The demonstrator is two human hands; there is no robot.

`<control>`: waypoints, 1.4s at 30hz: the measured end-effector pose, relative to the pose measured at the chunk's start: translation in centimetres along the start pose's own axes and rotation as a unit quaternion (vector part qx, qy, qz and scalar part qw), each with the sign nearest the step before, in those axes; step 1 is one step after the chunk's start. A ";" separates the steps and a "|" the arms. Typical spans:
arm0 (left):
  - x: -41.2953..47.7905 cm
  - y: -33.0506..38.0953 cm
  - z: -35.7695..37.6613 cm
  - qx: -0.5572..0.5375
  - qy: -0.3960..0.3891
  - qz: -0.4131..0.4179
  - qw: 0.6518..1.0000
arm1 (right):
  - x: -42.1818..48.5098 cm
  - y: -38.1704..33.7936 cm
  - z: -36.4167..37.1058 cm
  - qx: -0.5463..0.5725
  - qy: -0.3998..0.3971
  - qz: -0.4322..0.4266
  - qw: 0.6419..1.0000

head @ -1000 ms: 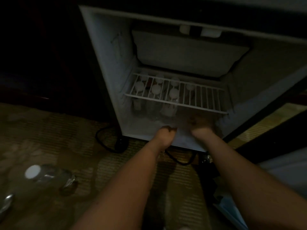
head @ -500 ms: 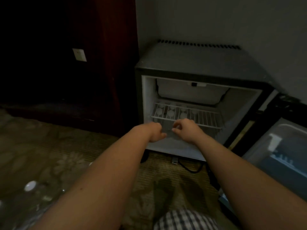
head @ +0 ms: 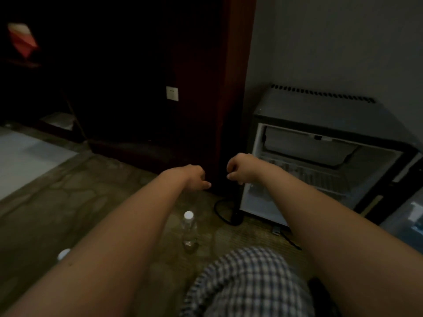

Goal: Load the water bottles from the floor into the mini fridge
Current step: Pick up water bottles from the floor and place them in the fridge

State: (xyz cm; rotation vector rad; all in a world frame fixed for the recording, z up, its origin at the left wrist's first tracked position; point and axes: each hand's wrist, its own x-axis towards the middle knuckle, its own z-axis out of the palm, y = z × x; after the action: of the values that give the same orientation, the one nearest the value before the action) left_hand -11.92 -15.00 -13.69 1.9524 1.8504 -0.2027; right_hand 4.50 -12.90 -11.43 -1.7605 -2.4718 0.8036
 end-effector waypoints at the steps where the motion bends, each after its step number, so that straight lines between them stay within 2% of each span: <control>1: -0.4 -1.5 0.5 -0.011 -0.005 -0.013 1.000 | 0.2 -1.4 0.7 -0.006 -0.007 -0.005 1.000; 8: -1.3 -9.8 6.7 -0.098 -0.044 -0.075 0.991 | 3.6 -7.0 8.0 -0.034 -0.051 -0.033 0.998; 14: -0.1 -13.0 14.2 -0.220 -0.077 -0.126 0.964 | 7.8 -6.3 15.1 -0.036 -0.092 -0.007 0.995; 19: 2.6 -12.8 18.1 -0.299 -0.055 -0.133 0.943 | 10.3 -3.7 18.5 0.029 -0.071 0.071 0.995; 22: 4.4 -12.0 19.9 -0.363 -0.050 -0.108 0.924 | 12.1 -3.1 19.8 0.037 -0.051 0.080 0.995; 24: 5.5 -11.8 20.9 -0.412 -0.046 -0.106 0.904 | 12.8 -2.3 20.8 0.033 -0.059 0.080 0.995; 28: 7.1 -11.7 22.2 -0.444 -0.011 -0.109 0.889 | 13.3 -0.7 22.4 0.034 -0.096 0.100 0.990; 34: 7.9 -11.4 23.9 -0.478 0.029 -0.101 0.872 | 14.0 0.0 23.3 0.042 -0.088 0.082 0.992; 42: 6.4 -10.6 24.3 -0.492 0.013 -0.082 0.866 | 13.3 -0.4 23.1 0.029 -0.100 0.047 0.994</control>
State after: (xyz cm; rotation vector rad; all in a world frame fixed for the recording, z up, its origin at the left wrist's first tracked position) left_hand -17.02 -19.01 -40.23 1.0761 1.6188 0.6153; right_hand -7.43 -10.51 -35.18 -1.8739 -2.4685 1.0973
